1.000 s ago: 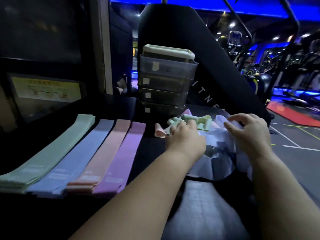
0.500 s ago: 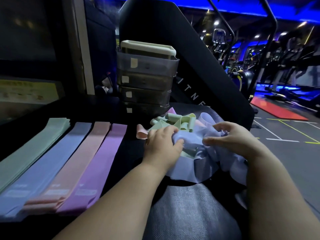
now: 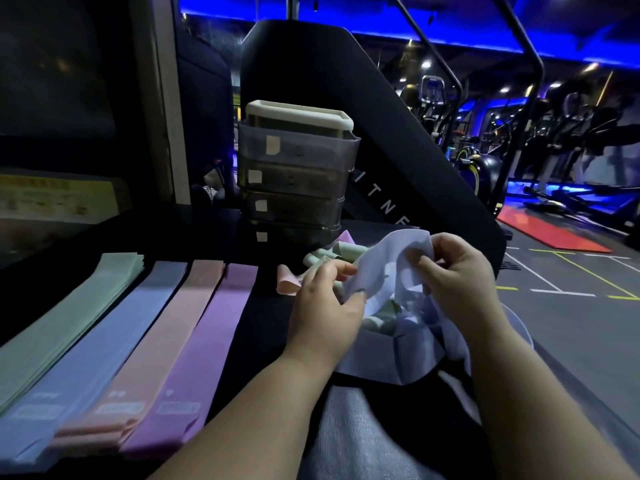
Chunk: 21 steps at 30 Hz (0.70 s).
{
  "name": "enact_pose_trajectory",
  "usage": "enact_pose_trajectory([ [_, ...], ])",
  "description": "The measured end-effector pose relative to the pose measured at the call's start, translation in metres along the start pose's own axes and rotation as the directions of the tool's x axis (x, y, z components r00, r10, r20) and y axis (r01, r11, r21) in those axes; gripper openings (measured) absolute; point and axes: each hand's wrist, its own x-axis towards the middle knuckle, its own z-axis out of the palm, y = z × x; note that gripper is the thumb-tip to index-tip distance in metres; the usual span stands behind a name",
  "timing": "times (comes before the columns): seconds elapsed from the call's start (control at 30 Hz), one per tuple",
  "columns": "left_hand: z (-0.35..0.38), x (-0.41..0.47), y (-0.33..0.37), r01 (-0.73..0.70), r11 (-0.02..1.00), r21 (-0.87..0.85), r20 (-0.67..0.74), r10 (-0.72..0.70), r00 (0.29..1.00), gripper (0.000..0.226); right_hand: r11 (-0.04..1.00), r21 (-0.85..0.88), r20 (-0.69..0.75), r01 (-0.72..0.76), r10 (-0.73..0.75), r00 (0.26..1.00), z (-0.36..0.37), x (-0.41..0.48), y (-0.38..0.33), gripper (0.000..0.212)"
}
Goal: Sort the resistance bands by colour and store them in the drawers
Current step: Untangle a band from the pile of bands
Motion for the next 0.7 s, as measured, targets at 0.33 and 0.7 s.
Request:
enact_pose_trajectory([
  [0.33, -0.002, 0.001, -0.002, -0.031, 0.996, -0.085, -0.051, 0.027, 0.998, 0.052, 0.976, 0.209, 0.273, -0.068, 0.008, 0.962, 0.015, -0.014, -0.024, 0.01],
  [0.7, -0.004, 0.012, -0.014, 0.196, 0.958, -0.212, 0.037, -0.192, 0.981, 0.016, 0.976, 0.201, 0.232, -0.085, 0.037, 0.972, 0.002, -0.008, -0.018, 0.019],
])
